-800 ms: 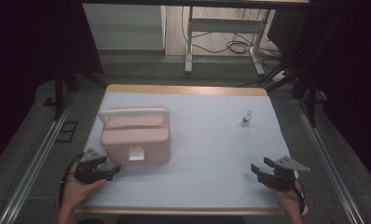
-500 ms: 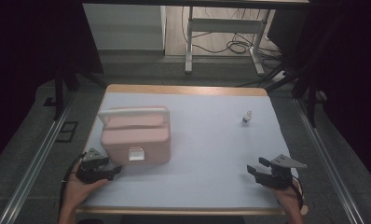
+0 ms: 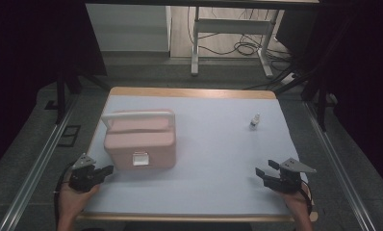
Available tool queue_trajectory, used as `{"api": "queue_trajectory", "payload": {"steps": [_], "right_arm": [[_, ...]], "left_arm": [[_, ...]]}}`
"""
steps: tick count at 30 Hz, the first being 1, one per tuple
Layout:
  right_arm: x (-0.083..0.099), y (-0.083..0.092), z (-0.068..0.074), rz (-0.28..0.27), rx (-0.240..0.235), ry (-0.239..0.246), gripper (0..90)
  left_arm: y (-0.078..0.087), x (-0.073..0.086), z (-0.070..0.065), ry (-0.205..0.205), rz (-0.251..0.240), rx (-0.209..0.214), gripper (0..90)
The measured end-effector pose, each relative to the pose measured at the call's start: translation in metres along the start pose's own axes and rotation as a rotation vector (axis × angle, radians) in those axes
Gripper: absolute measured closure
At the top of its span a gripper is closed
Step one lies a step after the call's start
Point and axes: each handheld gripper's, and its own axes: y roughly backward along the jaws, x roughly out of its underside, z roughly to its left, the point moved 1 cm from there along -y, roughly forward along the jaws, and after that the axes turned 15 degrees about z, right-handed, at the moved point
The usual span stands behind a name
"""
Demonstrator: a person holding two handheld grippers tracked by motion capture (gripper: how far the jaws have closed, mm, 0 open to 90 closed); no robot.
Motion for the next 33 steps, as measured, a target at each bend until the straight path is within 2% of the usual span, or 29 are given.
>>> {"api": "queue_trajectory", "payload": {"steps": [7, 12, 17, 22, 33], "right_arm": [[0.002, 0.0, 0.006, 0.009, 0.016, 0.031, 33.7], [0.002, 0.001, 0.01, 0.007, -0.004, 0.053, 34.3], [0.0, 0.0, 0.012, 0.013, -0.01, 0.061, 35.0], [0.001, 0.001, 0.015, 0.022, -0.004, 0.059, 35.1], [0.0, 0.002, 0.015, 0.017, 0.002, 0.057, 35.2]], "left_arm": [[0.014, 0.0, 0.0, 0.021, -0.019, -0.024, 90.0], [0.018, -0.012, 0.002, 0.016, -0.039, -0.032, 90.0], [0.016, -0.025, 0.021, 0.017, -0.017, -0.017, 90.0], [0.019, -0.033, 0.032, 0.033, -0.026, -0.017, 90.0], [0.002, -0.061, 0.045, 0.046, 0.017, -0.028, 90.0]]}}
